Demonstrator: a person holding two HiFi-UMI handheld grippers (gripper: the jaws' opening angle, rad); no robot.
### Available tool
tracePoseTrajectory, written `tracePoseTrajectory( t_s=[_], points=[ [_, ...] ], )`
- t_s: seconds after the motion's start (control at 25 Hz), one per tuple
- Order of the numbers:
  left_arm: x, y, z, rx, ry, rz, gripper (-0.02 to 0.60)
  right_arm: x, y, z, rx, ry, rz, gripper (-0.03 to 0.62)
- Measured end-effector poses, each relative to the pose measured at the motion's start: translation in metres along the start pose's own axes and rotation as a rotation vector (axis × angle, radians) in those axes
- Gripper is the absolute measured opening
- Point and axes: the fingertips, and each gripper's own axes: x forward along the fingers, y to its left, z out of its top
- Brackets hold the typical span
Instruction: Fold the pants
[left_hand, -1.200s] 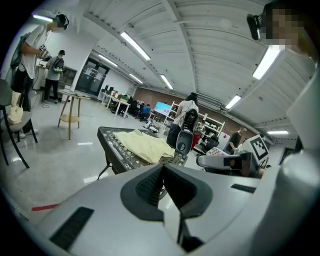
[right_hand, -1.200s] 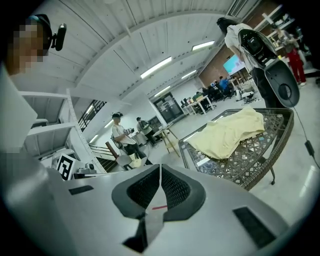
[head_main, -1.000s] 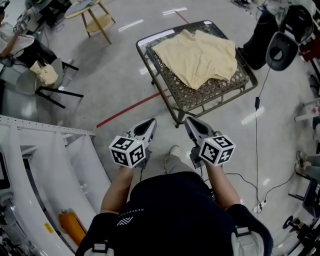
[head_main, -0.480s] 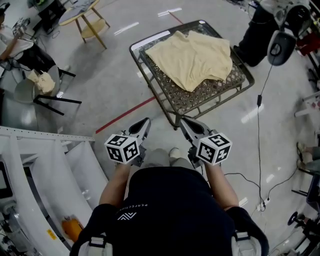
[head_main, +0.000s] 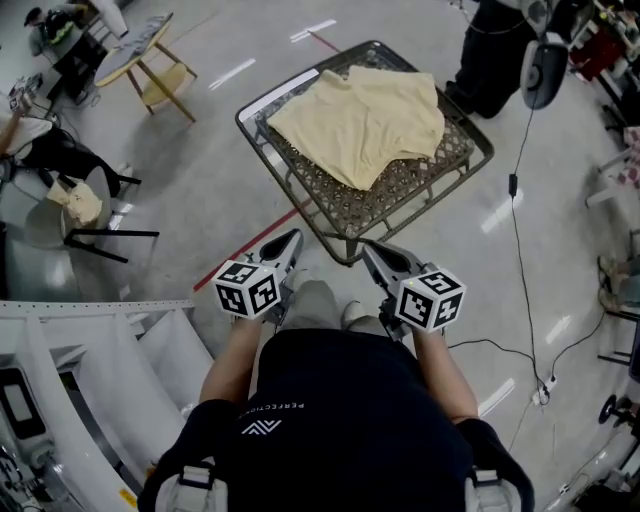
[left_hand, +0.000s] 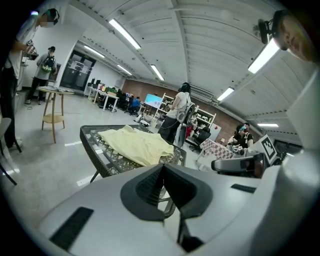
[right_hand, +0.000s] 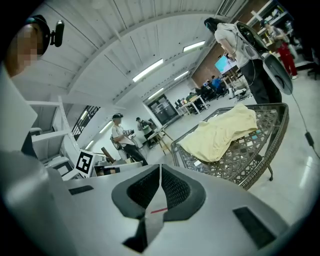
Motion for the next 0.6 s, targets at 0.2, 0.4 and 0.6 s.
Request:
tracePoseTrajectory(
  t_s=[0.2, 0.4, 0.6],
  points=[
    [0.024, 0.011, 0.009, 0.022, 0.025, -0.033, 0.002, 0.011, -0.019, 0.005, -0.005, 0.017, -0.063, 0.038],
    [0.052, 0.04, 0.019, 0.034, 0.051, -0.068, 0.002, 0.035, -0.04, 0.015, 0.021, -0.004, -0.084, 0.038],
    [0.082, 0.083, 0.034, 0.042, 0.071, -0.109, 0.002, 0.07, -0.058, 0.027, 0.022, 0.001, -0.128, 0.038]
  ],
)
